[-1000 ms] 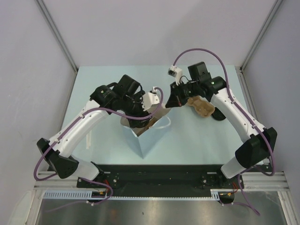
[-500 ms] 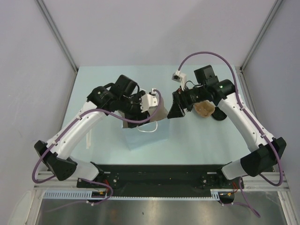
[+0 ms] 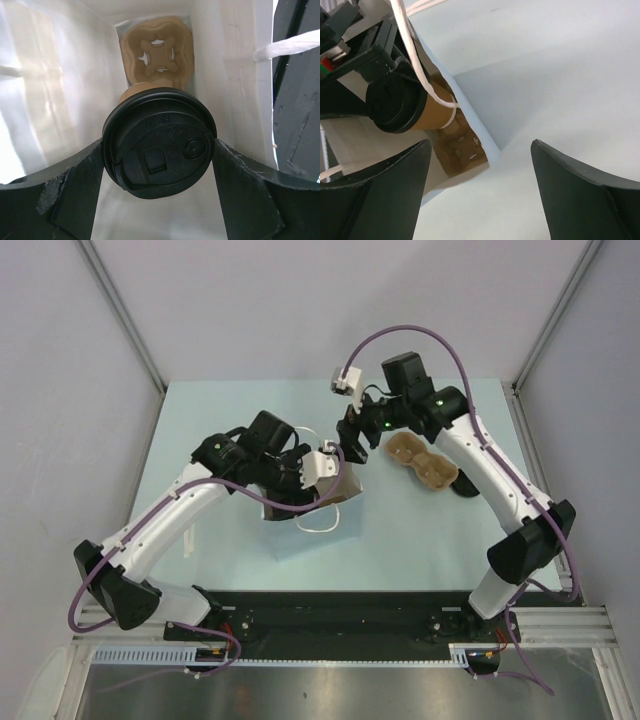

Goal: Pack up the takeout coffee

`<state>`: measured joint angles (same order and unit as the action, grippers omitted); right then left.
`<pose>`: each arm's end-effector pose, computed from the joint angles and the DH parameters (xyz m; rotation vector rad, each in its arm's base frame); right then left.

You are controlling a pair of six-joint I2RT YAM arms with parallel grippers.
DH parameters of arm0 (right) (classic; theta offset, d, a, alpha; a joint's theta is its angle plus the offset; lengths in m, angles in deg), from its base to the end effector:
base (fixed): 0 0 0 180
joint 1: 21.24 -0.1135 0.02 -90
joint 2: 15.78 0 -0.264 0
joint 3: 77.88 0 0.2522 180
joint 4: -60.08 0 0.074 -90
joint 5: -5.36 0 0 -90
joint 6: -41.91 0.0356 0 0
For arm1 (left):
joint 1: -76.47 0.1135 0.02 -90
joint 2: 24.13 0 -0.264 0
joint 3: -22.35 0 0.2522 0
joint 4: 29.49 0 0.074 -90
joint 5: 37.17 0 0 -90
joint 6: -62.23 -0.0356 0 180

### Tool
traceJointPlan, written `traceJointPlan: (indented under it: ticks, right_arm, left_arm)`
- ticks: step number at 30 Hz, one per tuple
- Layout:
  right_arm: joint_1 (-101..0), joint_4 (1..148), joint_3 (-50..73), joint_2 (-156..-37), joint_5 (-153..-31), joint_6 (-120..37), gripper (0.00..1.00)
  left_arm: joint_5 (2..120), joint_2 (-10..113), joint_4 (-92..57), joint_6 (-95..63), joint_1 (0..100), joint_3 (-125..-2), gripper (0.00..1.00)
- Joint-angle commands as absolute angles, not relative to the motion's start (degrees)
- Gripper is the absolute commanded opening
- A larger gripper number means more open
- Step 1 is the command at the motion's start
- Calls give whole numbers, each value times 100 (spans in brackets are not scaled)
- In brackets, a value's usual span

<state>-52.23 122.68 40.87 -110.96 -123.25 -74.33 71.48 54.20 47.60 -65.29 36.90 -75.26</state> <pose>0.2921 0.2014 0.4132 -1.3522 1.7249 0.7993 0.1947 -0.1757 0.3641 1.6862 1.9222 -0.4325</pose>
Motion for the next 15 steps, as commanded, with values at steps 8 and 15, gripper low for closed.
traceJointPlan:
  ticks: [8,15]
  right_arm:
    - [-5543,11849,4205,-11580,-12445,-8605,72]
    - [-5736,11692,3802,-11203,-12376,-8326,22]
  left_arm:
    - [7138,5058,4202,-6469,3780,-6903,19]
    - [6663,4566,3376,-6091,3868,-6208,17]
